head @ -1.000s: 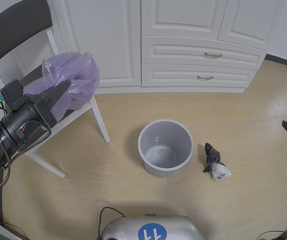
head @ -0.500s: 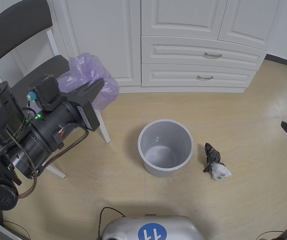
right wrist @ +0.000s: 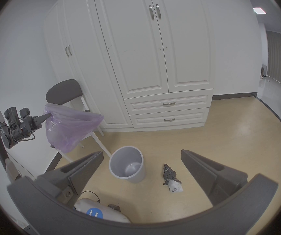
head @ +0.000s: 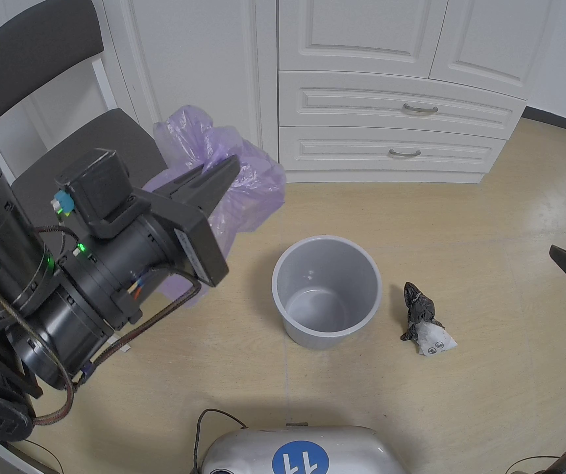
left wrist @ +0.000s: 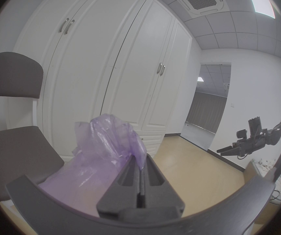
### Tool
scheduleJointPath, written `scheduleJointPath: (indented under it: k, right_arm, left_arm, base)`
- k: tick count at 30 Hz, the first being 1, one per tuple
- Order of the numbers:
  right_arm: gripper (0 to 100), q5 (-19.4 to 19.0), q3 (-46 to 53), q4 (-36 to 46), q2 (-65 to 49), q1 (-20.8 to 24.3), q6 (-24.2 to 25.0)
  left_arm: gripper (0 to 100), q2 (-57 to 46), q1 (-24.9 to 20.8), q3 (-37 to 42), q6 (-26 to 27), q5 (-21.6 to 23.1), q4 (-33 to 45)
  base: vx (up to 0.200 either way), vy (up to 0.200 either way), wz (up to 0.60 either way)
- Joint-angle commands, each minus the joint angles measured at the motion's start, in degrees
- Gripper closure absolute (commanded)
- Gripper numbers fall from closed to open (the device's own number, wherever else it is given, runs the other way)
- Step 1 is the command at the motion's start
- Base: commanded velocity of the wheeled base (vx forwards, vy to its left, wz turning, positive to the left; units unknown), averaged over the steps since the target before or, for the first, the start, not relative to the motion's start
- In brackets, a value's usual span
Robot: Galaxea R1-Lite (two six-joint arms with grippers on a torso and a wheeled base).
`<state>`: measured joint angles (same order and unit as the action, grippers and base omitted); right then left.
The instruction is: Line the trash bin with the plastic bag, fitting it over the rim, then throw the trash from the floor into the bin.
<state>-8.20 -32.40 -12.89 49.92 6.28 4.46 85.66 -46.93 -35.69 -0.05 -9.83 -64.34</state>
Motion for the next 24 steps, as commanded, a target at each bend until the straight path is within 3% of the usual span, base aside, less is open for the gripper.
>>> scheduleJointPath:
  k: [1,8,14,24]
  right_arm:
    - [0,0.03,0.41,-0.03,0.18,0.84,-0.51]
    - [0,0.12,1.03,-0.03,0.44,0.84,-1.21]
    - [0,0.12,1.38,-0.12,1.23,1.02,-1.3]
    - [0,1.26,2.34,-0.03,0.62,2.16,-4.11]
  left_arm:
    - [100,-1.64,-3.95,1.33,-0.13,-1.6,0.01]
    - [100,-1.64,-4.83,4.67,-0.04,-2.74,-0.43]
    - [100,0.12,-4.92,10.38,-0.21,-3.36,-7.82]
    - [100,1.96,-7.56,10.82,0.66,-4.5,-11.51]
  base:
    - [0.0,0.0,0.0]
    - [0.0,0.0,0.0]
    - [0.0,0.0,0.0]
    - [0.0,0.0,0.0]
